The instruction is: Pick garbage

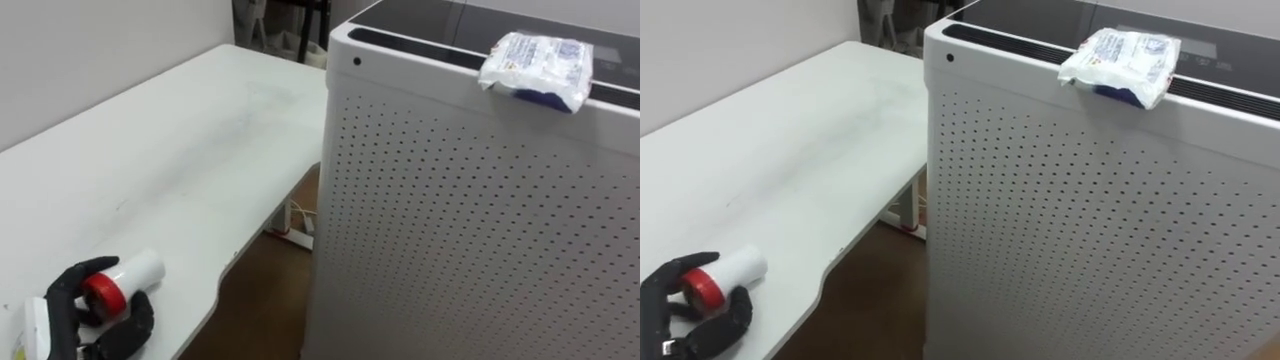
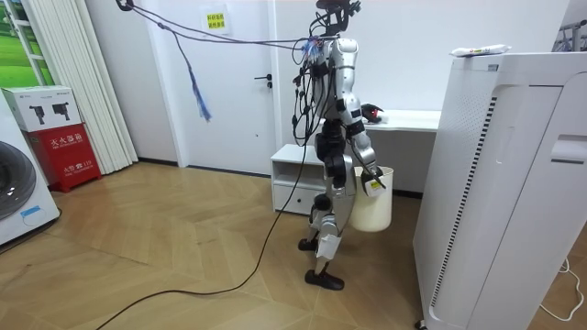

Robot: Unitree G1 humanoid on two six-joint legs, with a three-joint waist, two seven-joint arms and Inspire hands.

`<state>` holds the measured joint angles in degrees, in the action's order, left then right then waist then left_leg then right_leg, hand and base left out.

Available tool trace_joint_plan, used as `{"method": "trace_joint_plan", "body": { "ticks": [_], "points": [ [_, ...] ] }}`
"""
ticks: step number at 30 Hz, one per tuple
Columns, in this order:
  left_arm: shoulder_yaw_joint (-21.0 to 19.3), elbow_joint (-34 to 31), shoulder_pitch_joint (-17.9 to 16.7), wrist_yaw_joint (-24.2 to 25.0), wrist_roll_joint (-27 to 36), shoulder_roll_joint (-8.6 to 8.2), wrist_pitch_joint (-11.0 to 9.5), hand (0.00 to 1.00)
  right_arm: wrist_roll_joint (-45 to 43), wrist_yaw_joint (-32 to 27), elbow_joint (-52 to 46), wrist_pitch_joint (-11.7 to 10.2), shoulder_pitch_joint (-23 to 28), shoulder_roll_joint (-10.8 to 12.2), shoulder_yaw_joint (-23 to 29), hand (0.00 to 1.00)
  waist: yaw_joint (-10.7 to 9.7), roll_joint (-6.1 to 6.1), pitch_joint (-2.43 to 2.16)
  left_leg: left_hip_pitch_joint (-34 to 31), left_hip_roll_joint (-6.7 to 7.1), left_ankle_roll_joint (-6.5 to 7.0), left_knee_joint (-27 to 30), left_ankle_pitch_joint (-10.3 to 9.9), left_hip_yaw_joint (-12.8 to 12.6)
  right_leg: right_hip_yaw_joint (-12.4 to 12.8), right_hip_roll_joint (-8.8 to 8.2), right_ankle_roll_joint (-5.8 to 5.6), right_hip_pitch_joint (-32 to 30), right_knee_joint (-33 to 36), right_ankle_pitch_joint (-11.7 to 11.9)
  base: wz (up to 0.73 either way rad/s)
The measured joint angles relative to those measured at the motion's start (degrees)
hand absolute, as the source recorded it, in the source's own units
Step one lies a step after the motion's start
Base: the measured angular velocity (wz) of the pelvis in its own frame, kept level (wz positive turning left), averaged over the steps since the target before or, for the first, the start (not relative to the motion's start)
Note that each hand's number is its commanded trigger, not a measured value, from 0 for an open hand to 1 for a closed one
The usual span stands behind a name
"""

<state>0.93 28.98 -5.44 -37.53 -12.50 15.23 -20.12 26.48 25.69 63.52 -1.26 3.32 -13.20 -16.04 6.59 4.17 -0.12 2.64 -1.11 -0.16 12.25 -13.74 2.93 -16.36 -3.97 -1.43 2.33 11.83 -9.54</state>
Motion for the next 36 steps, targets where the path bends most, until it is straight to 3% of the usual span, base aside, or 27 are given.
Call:
{"method": "trace_joint_plan", "body": {
  "ticks": [5, 8, 11, 15, 18, 21, 27, 36],
  "points": [
    [2.84, -5.15, -0.66, 8.28, 9.88, 0.25, 0.21, 1.0, -0.02, -0.1, -1.74, -0.88, -0.81, -0.15, -0.15, 1.0, -0.41, 0.27, 0.25, -0.51, -0.03, 0.02, 0.07, 0.0, -0.42, 0.45, 0.02, -0.06, -0.45, -0.14, 0.04, -0.01],
    [8.19, -9.41, -0.59, 15.67, 16.53, 0.79, 0.33, 1.0, -0.01, -0.61, -4.0, -1.06, -1.26, -0.17, -0.23, 1.0, -1.45, 0.39, 0.37, -1.66, 0.04, 0.14, 0.5, 0.14, -0.33, -0.2, -0.25, -0.07, -1.15, -0.01, 0.05, 0.11],
    [13.47, -12.45, -0.09, 23.64, 22.55, 0.83, 0.37, 1.0, -0.16, -0.7, -5.5, -3.09, -1.61, -0.13, -0.66, 1.0, -2.95, 0.28, 0.57, -2.21, 0.06, 0.19, 0.69, 0.4, -1.06, 0.42, -0.41, -0.08, -2.37, 0.6, 0.05, -0.06],
    [19.61, -12.68, 1.05, 33.46, 23.21, 0.78, 3.22, 1.0, -0.16, -0.65, -5.47, -4.34, -3.11, -0.01, -0.61, 1.0, -6.63, -0.16, 1.03, -3.11, -0.25, 0.19, 1.32, 0.4, -3.17, 1.9, -0.52, -0.12, -4.06, 1.19, 0.09, -0.18],
    [20.95, -13.47, 1.07, 39.32, 23.22, 0.39, 4.53, 1.0, -0.08, -0.92, -5.54, -5.02, -3.37, -0.14, -0.15, 1.0, -8.73, -0.61, 1.29, -4.07, -0.3, 0.2, 1.35, 0.4, -5.34, 2.57, -0.48, -0.05, -5.82, 1.89, 0.13, -0.21],
    [22.01, -14.17, 1.29, 42.78, 24.91, 0.32, 4.59, 1.0, 0.35, -1.82, -5.54, -5.27, -3.32, -0.62, -0.15, 1.0, -9.69, -1.46, 1.59, -4.17, -0.43, 0.2, 1.34, 0.39, -6.46, 3.82, -0.24, 0.01, -6.59, 2.19, 0.16, -0.21],
    [23.7, -14.39, 2.19, 47.62, 26.49, -0.59, 4.58, 1.0, 0.42, -2.52, -5.7, -6.43, -3.3, -1.65, -0.29, 1.0, -9.51, -3.91, 1.37, -4.05, -0.43, 0.2, 1.28, 0.39, -7.73, 5.29, -0.13, 0.0, -7.5, 2.87, 0.16, -0.1],
    [25.75, -13.78, 1.91, 50.72, 26.43, 0.84, 4.59, 1.0, 0.0, -5.46, -5.82, -7.07, -4.65, -1.83, -0.1, 1.0, -9.8, -5.07, 1.29, -5.27, -0.36, 0.23, 1.56, 0.4, -9.29, 6.66, -0.36, 0.03, -10.37, 5.13, 0.18, -0.07]
  ]
}}
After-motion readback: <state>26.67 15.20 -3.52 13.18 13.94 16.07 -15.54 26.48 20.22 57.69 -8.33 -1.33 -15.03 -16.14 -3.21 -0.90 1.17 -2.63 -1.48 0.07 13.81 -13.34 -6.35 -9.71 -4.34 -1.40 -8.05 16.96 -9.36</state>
